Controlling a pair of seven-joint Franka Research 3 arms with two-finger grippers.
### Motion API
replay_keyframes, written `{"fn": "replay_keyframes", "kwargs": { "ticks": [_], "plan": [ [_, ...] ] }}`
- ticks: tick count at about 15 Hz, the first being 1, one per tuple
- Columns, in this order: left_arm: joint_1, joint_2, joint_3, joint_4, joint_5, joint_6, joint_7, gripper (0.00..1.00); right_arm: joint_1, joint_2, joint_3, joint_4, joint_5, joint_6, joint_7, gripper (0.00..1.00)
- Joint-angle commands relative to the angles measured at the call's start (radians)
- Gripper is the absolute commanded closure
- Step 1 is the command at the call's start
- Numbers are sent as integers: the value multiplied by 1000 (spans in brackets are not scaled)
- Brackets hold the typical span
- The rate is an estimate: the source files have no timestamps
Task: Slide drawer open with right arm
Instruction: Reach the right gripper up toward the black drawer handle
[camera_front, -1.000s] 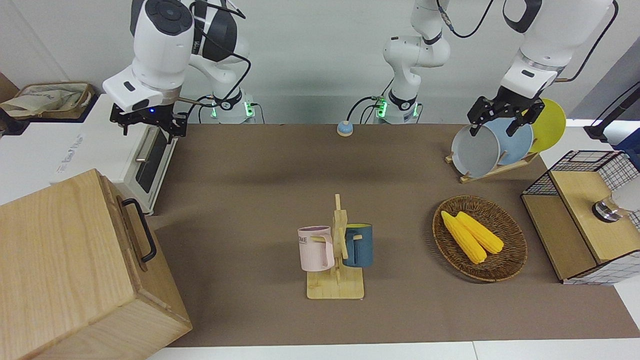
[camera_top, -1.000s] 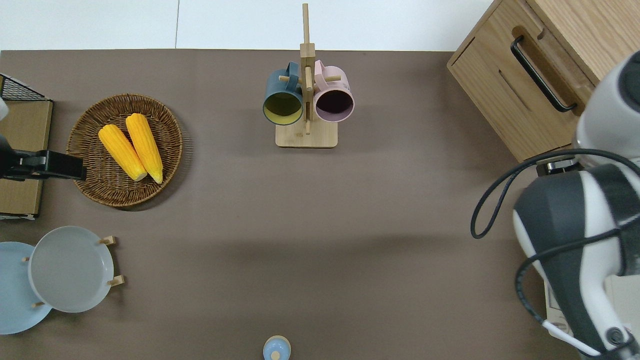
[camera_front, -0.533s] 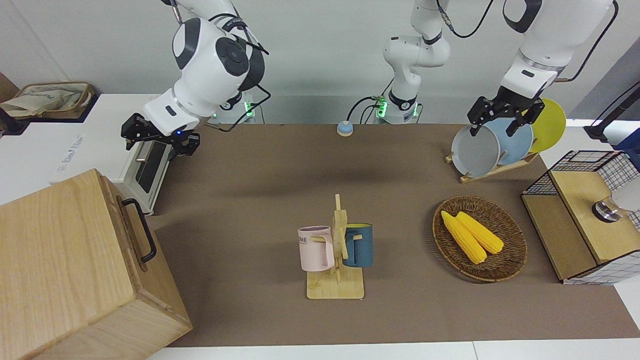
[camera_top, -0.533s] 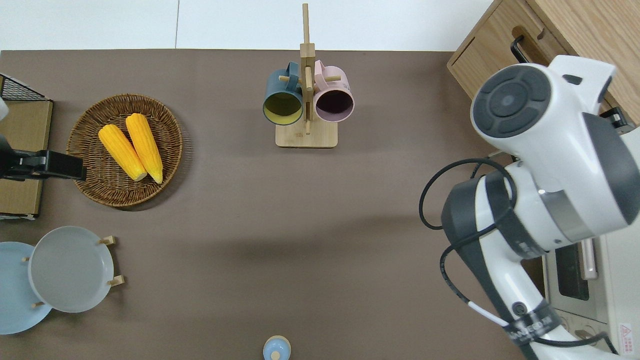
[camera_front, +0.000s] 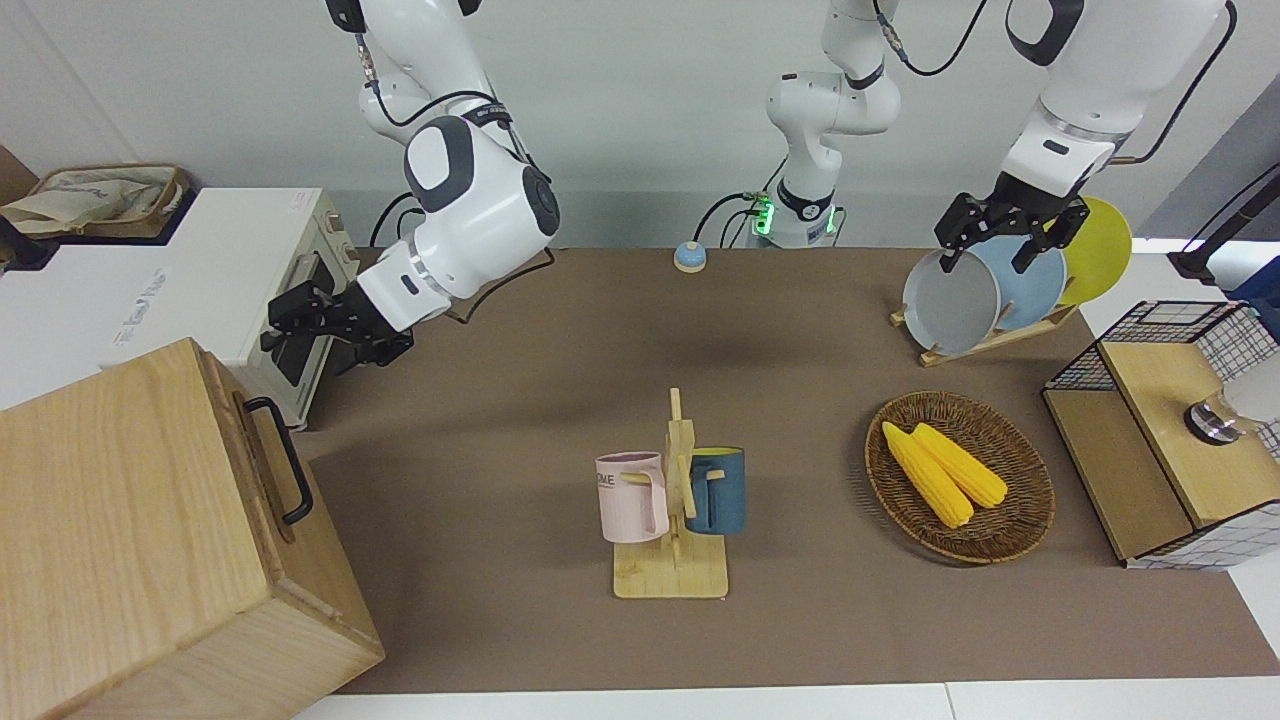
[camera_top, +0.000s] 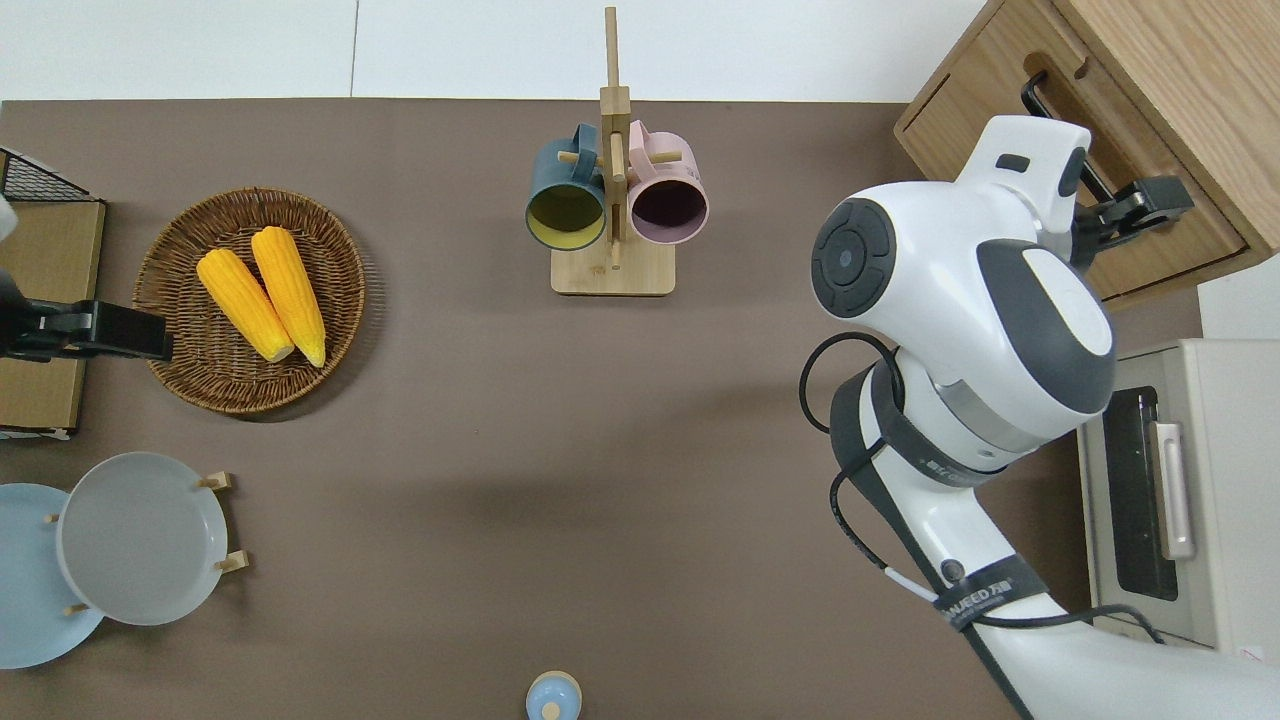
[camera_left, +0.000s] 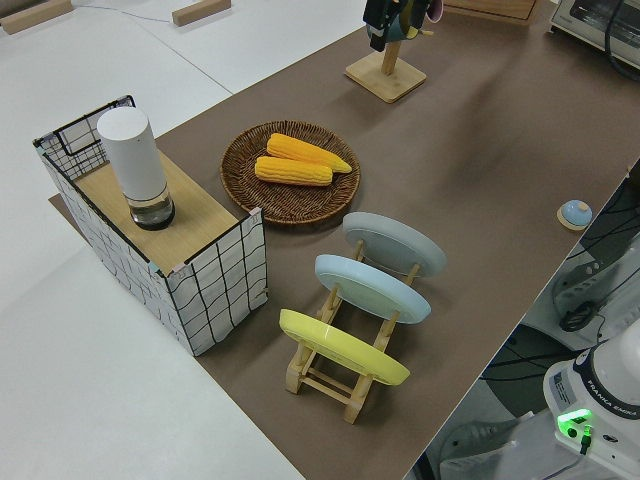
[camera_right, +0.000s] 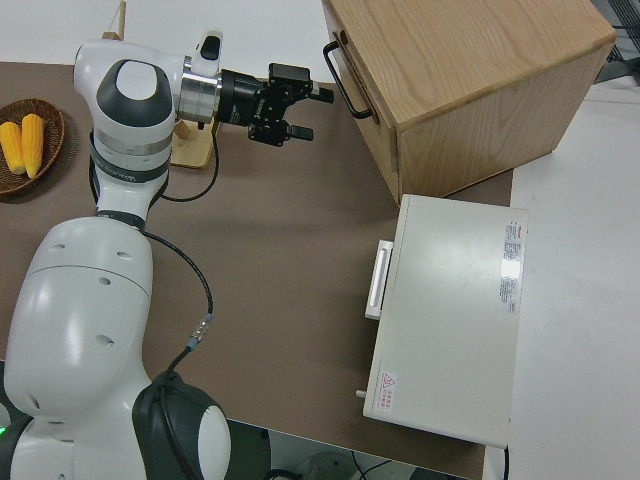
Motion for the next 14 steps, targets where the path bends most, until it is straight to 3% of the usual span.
{"fn": "replay_keyframes", "kwargs": {
  "ticks": [1, 9, 14],
  "plan": [
    [-17, 12, 17, 20, 14, 1, 8, 5, 3, 33, -3, -20, -129, 78, 39, 15],
    [-17, 12, 17, 20, 15, 1, 8, 5, 9, 96, -1, -77, -433, 177, 153, 17],
    [-17, 12, 17, 20, 14, 1, 8, 5, -12, 129, -3, -78, -539, 226, 211, 19]
  ]
}}
